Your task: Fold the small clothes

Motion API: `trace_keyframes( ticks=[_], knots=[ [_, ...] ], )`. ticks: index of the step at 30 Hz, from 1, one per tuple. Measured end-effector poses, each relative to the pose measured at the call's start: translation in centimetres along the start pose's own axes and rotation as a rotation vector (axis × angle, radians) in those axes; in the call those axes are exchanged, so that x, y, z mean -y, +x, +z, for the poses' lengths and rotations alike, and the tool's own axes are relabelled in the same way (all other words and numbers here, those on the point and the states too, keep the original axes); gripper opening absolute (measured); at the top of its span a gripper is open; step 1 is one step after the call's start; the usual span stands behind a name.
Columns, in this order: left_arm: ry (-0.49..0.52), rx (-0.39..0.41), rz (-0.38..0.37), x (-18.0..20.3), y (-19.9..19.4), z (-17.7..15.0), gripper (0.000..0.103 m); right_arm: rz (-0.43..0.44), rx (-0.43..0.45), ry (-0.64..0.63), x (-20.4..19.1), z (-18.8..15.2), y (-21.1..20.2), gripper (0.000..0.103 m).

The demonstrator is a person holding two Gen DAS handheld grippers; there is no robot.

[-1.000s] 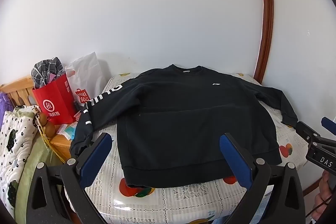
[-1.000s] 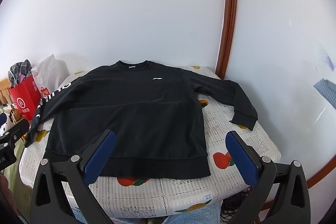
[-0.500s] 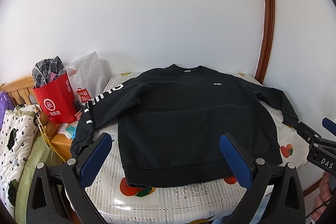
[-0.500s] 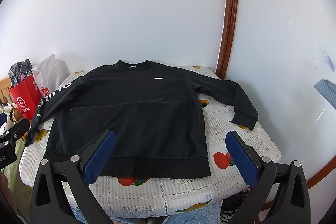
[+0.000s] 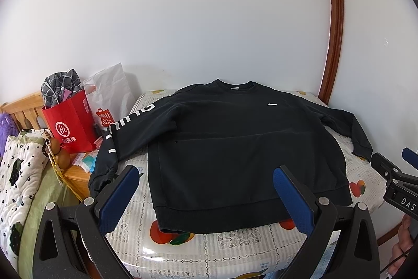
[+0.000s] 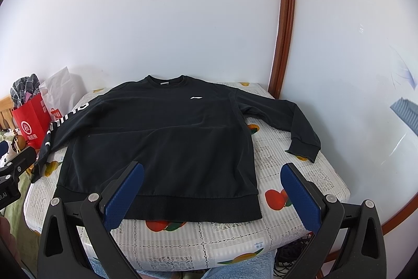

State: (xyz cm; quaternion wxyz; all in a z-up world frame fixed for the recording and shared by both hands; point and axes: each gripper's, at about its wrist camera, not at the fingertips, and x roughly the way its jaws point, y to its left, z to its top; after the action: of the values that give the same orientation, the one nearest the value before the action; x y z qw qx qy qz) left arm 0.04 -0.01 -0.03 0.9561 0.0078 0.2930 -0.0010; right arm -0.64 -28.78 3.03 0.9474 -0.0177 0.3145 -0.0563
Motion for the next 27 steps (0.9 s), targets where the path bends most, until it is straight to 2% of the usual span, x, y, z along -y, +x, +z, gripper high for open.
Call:
trace_keyframes(
  ticks=[13,27],
  knots=[
    [-0.003,-0.027,0.003,-1.0,1.4,-0.6,0.103,0.000,-0.009,-0.002,-0.3,-0.1,0.7,0.103],
    [-0.005,-0.079,0.018,-1.7,4.9,0.8,0.103,0.007,-0.040,0.020,-0.3,1.0,4.1,0.103]
  ],
)
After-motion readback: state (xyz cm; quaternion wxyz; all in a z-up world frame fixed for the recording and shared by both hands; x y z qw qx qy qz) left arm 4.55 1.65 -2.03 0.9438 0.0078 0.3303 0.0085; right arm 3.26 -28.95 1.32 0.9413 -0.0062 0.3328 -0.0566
